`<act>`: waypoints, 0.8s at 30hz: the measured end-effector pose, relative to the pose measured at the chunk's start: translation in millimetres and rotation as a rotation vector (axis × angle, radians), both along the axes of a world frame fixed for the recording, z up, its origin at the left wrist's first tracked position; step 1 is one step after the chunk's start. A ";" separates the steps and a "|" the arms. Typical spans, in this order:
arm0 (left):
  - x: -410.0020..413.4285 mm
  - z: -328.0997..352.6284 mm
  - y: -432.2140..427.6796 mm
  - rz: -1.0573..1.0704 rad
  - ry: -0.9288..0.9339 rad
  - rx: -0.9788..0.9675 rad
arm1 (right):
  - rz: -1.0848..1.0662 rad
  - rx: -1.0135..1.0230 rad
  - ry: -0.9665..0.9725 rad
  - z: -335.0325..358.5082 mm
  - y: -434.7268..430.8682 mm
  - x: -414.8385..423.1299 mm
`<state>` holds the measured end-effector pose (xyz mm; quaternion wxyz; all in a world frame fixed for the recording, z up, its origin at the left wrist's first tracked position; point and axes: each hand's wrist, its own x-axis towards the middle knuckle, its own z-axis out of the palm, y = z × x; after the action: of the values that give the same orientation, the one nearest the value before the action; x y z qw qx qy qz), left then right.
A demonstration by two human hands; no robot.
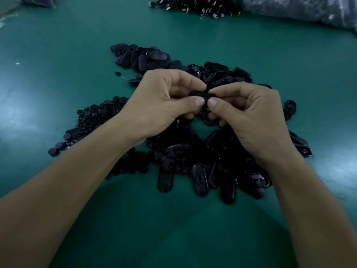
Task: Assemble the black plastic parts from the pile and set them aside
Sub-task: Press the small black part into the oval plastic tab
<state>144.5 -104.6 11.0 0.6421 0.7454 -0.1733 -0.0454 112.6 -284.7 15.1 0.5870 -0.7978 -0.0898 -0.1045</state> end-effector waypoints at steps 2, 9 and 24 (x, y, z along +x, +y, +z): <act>-0.5 0.3 0.4 -0.007 0.003 -0.003 | 0.009 0.005 0.010 0.4 -0.3 -0.3; -1.2 0.8 0.7 -0.003 0.008 -0.029 | 0.032 0.040 0.034 1.9 -3.4 0.1; -6.3 -1.1 -5.4 0.077 -0.156 0.103 | -0.021 0.013 0.028 -2.5 -0.5 1.2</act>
<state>138.2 -109.9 9.9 0.5888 0.7848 -0.1914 0.0286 113.8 -285.2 12.6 0.5923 -0.7962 -0.0726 -0.1000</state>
